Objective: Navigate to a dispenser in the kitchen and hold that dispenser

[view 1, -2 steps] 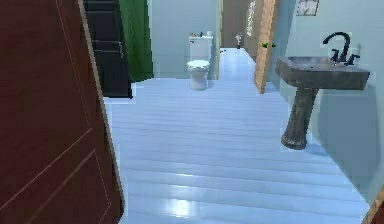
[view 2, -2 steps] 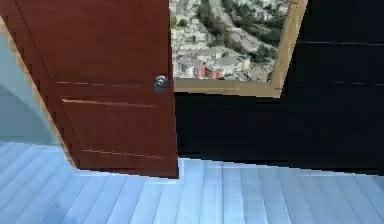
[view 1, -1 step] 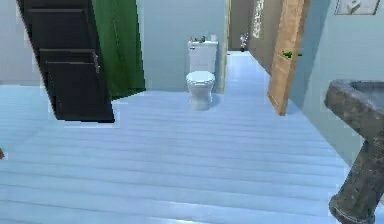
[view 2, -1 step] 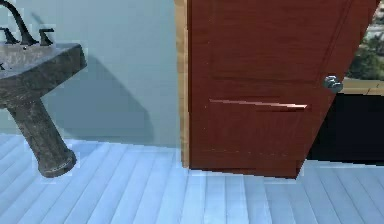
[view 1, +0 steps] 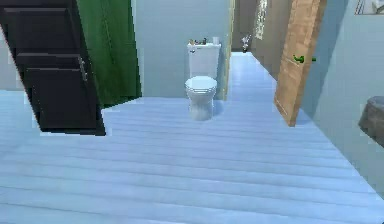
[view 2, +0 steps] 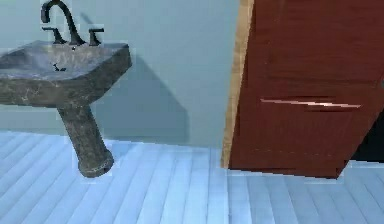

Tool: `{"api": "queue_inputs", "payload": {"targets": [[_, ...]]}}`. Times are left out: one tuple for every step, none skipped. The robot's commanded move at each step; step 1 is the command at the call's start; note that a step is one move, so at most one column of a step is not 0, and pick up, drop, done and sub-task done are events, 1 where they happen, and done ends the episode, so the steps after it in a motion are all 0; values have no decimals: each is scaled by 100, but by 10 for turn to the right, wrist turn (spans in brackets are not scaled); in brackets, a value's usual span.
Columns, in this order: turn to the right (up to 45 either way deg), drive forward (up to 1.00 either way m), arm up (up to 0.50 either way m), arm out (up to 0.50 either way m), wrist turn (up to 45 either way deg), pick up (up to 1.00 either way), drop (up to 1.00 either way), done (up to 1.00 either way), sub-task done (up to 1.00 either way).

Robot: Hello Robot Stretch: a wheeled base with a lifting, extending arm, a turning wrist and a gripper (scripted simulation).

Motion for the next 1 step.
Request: {"api": "queue_inputs", "payload": {"targets": [[-330,0,0,0,0,0,0,0,0]]}}
